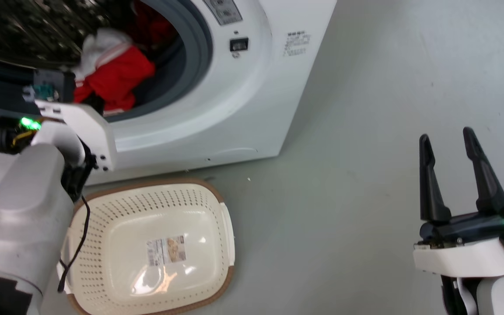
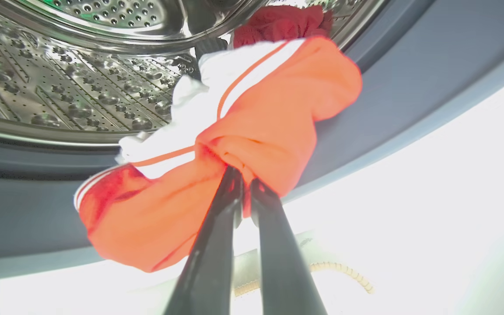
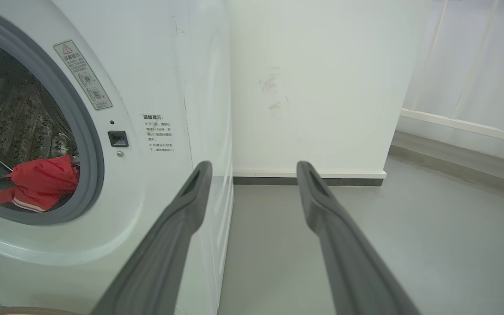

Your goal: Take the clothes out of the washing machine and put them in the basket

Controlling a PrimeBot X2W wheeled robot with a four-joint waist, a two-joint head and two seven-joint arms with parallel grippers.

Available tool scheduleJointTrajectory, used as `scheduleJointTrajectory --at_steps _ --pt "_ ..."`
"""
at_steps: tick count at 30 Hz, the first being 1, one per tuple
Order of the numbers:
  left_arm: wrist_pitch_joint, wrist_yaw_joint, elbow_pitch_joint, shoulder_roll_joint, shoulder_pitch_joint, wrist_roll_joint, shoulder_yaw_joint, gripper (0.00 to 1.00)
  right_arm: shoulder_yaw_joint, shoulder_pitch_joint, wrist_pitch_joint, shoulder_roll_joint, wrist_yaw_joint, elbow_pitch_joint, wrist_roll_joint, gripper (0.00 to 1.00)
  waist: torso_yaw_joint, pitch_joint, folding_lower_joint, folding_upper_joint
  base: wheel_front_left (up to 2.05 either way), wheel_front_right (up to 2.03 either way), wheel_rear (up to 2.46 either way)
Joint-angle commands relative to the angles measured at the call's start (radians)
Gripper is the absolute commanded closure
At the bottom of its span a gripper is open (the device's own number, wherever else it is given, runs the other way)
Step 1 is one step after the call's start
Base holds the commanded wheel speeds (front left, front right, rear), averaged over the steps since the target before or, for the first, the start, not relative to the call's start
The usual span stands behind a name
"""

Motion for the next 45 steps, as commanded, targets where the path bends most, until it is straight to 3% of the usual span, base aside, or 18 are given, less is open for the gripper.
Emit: scheduleJointTrajectory --at_steps 1,12,23,34,45 --pt "-0.023 -0.001 -0.013 -0.003 0.033 -0.012 -0.007 1.00 -0.001 0.023 -0.002 -0.001 -0.001 0.005 -0.005 0.00 0.048 -0.082 0.0001 0.0000 0.00 0.00 0.00" --pt "-0.120 -0.001 -0.128 -0.003 0.280 -0.059 -0.080 1.00 -0.008 0.134 -0.002 -0.001 -0.001 0.030 -0.029 0.00 0.106 -0.247 0.0001 0.0000 0.00 0.00 0.00" --pt "-0.101 0.042 -0.272 -0.003 0.481 -0.094 -0.101 1.00 0.007 0.193 -0.002 -0.001 -0.001 0.045 -0.022 0.00 0.125 -0.337 0.0001 0.0000 0.00 0.00 0.00" --pt "-0.108 0.051 -0.231 -0.034 0.604 -0.112 -0.135 1.00 0.028 0.147 -0.002 0.000 -0.001 0.032 -0.026 0.00 0.053 -0.280 0.0001 0.0000 0.00 0.00 0.00" --pt "-0.127 0.034 -0.064 -0.086 0.539 -0.135 -0.136 1.00 0.044 0.056 -0.002 0.000 -0.001 0.003 -0.013 0.00 -0.008 -0.120 0.0001 0.0000 0.00 0.00 0.00"
